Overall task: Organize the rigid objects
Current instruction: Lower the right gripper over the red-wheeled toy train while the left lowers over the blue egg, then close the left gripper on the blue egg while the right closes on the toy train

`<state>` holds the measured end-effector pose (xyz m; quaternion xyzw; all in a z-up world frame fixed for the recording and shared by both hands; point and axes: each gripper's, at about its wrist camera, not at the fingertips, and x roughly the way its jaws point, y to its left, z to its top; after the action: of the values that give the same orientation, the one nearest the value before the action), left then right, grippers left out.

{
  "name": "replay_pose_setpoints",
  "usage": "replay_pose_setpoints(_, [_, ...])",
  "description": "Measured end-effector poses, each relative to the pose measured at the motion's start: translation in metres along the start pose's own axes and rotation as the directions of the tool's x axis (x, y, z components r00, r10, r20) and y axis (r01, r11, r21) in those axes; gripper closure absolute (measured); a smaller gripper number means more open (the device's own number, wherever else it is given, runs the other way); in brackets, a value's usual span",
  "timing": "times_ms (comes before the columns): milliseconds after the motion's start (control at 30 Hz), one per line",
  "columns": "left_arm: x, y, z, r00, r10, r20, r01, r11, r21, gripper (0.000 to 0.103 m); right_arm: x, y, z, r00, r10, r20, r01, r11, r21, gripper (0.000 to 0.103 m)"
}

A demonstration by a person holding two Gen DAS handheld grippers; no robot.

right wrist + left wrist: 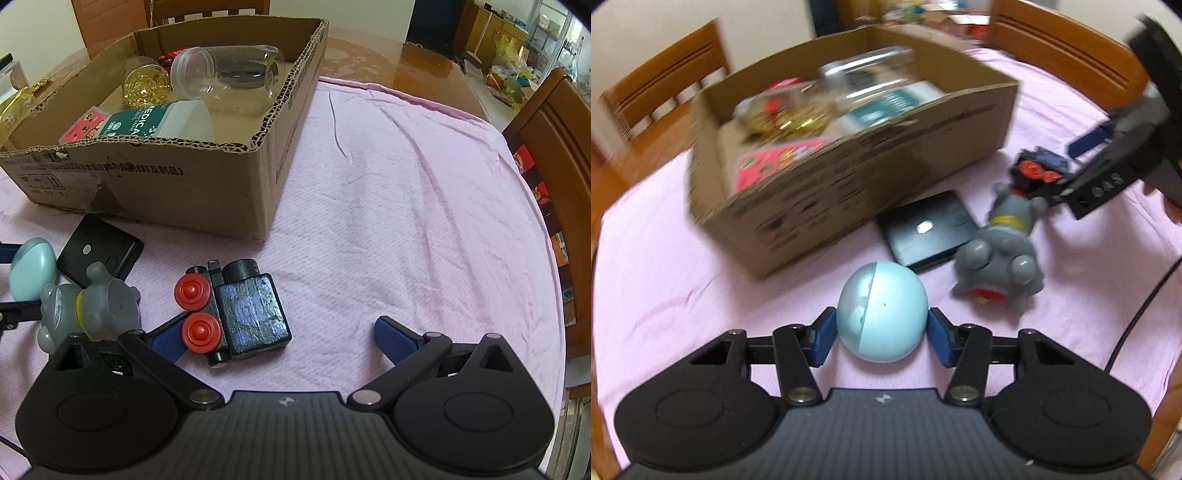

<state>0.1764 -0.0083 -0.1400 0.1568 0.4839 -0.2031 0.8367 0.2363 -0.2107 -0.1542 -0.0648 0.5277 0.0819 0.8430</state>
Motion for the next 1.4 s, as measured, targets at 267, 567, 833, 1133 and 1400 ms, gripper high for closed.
replay_pose_setpoints(267, [-0.009, 0.018, -0.022, 0.999, 0.043, -0.024, -0.046, 0.983, -0.180, 0.046, -0.005, -0.001, -0.015, 0.998, 0.007, 0.065, -0.006, 1.000, -0.018, 0.000])
replay_pose_setpoints(567, [-0.006, 0.014, -0.016, 1.000, 0.023, -0.006, -0.024, 0.988, -0.152, 0.049, -0.004, -0.002, -0.012, 0.998, 0.022, 0.052, -0.020, 0.999, -0.044, 0.000])
replay_pose_setpoints(833, [-0.006, 0.007, -0.016, 1.000, 0.014, -0.013, -0.016, 0.987, -0.161, 0.048, -0.006, -0.004, -0.017, 0.996, 0.050, 0.067, -0.043, 0.995, -0.094, 0.000])
replay_pose_setpoints(1133, [-0.004, 0.005, -0.013, 0.999, 0.029, -0.015, -0.031, 0.984, -0.178, 0.048, -0.003, -0.002, -0.007, 0.994, 0.102, 0.044, -0.091, 0.977, -0.192, 0.000])
replay_pose_setpoints(1400, [-0.003, 0.005, -0.013, 0.999, 0.033, -0.016, -0.035, 0.983, -0.182, 0.047, -0.009, 0.013, 0.001, 0.990, 0.134, 0.051, -0.118, 0.963, -0.243, 0.022])
